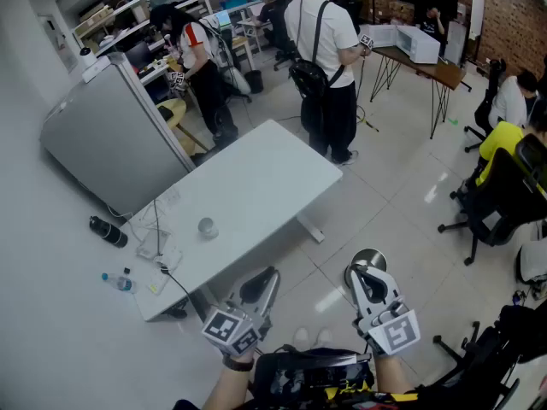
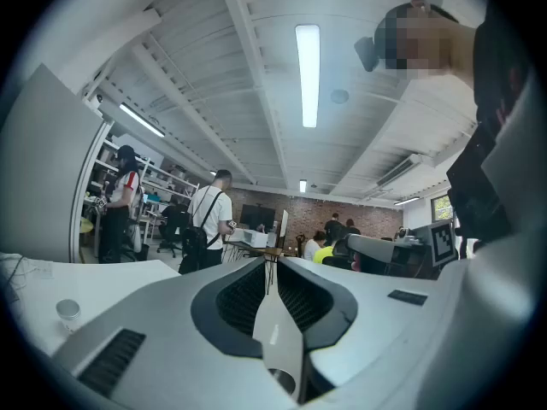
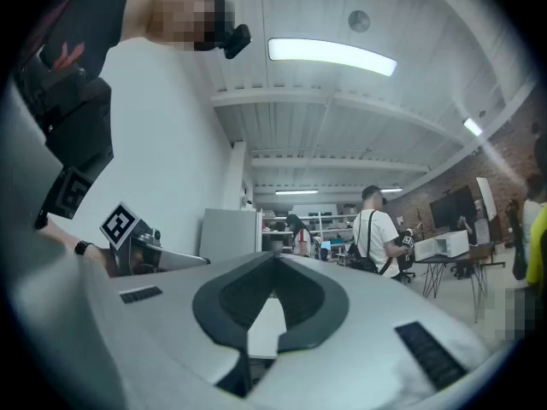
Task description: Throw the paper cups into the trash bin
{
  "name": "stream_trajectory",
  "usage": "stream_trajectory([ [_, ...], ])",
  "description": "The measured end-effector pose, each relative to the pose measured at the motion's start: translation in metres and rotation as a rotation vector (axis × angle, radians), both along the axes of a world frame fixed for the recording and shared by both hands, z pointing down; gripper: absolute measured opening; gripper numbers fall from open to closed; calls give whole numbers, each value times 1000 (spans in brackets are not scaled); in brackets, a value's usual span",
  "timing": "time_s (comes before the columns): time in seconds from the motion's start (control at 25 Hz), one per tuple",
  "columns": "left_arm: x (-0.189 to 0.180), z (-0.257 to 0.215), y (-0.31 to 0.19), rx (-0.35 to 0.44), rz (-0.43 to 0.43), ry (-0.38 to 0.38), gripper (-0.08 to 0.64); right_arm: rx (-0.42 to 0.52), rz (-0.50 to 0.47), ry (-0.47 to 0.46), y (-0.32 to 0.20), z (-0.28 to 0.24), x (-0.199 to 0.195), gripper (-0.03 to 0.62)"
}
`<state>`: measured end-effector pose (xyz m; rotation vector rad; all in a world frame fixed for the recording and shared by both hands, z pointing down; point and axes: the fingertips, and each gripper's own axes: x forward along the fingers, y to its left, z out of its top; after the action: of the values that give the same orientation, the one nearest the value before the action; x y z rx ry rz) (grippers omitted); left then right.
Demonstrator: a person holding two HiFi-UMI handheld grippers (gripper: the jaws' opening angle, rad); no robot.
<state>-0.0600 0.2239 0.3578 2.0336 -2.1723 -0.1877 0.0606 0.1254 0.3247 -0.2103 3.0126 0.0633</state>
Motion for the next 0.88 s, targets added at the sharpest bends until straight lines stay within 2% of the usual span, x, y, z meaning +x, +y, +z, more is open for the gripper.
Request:
stream_trajectory([
  [0.2,10,1,10,6,-39,9,37,-47,-96,5,12,7,-7,3],
  [0.32,3,5,22,6,-76,19,37,-61,-143,2,20,6,-19,6],
  [0.52,-17,13,36,14,-119,49,37,-28,-157,34,35,9,-42,6],
  [0.72,-44,7,44,32,-111,13,14,-10,-177,56,52,10,-78,6],
  [0.88,-81,5,68,57,-139,24,11,3,-194,85,74,9,-115,6],
])
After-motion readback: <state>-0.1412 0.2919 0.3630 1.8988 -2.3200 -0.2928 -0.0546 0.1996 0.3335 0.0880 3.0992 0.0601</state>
